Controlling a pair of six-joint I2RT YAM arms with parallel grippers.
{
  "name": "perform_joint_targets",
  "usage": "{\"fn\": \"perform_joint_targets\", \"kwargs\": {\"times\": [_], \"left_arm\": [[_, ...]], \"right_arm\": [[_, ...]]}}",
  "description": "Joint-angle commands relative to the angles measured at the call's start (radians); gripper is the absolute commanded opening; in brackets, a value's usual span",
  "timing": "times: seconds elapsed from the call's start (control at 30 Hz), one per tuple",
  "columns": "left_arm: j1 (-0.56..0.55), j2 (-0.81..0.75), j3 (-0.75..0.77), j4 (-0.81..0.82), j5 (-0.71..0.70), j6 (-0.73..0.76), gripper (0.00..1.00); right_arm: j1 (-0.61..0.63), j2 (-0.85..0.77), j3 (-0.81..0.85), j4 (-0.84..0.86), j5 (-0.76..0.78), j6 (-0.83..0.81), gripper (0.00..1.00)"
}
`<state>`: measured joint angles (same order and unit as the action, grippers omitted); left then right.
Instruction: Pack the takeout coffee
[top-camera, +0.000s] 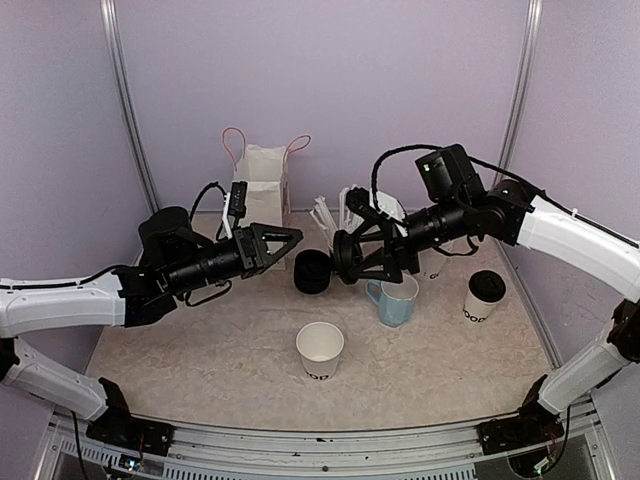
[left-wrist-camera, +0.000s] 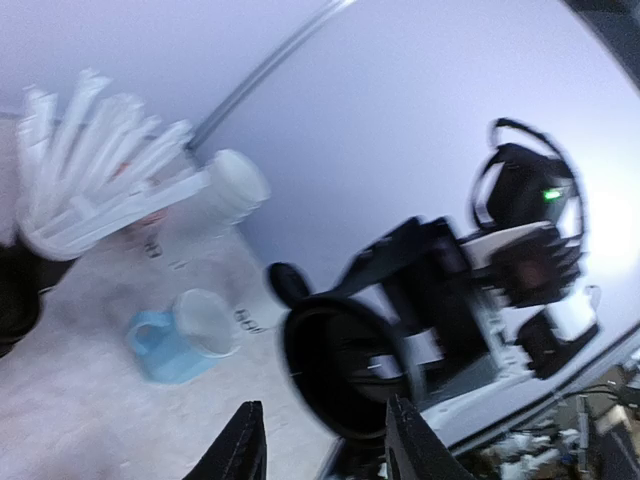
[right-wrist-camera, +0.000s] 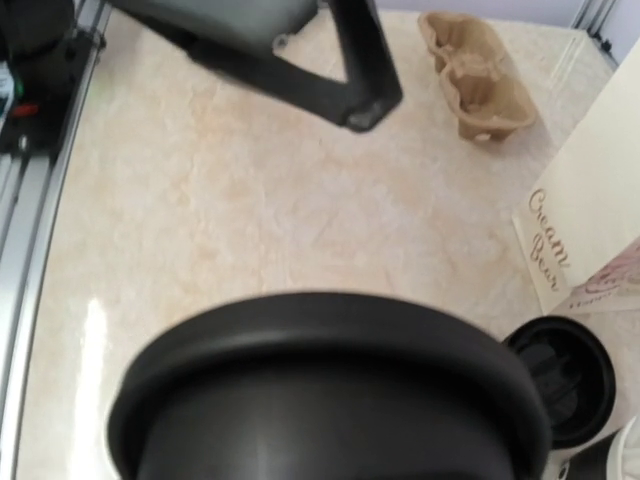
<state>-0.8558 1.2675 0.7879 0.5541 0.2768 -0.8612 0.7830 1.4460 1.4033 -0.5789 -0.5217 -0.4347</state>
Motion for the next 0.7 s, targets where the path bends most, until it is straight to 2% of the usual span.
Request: {"fn": "perform_joint_targets", "kwargs": {"times": [0.0, 0.1, 0.27, 0.4, 0.67], "left_arm": [[-0.016, -0.037, -0.092, -0.538, -0.317, 0.146, 0.39], [-0.014, -0.037, -0.186, -0.534, -0.343, 0.123, 0.36], [-0.012, 0.068, -0.24, -0.393, -0.314, 0.13, 0.32], [-0.026, 0.214, -0.217, -0.283, -0.283, 0.14, 0.3], [-0.079, 0.408, -0.12, -0.17, -0.194, 0.142, 0.28]], "right_arm": [[-0.006, 0.001, 0.005, -0.121, -0.013, -0.11, 0.17], [-0.006, 0.047, 0.046, -0.203, -0.036, -0.139, 0.17], [-0.002, 0.138, 0.131, -0.292, -0.053, -0.163, 0.16], [0.007, 0.2, 0.192, -0.376, -0.044, -0.177, 0.16], [0.03, 0.23, 0.157, -0.402, -0.012, -0.175, 0.16]]}}
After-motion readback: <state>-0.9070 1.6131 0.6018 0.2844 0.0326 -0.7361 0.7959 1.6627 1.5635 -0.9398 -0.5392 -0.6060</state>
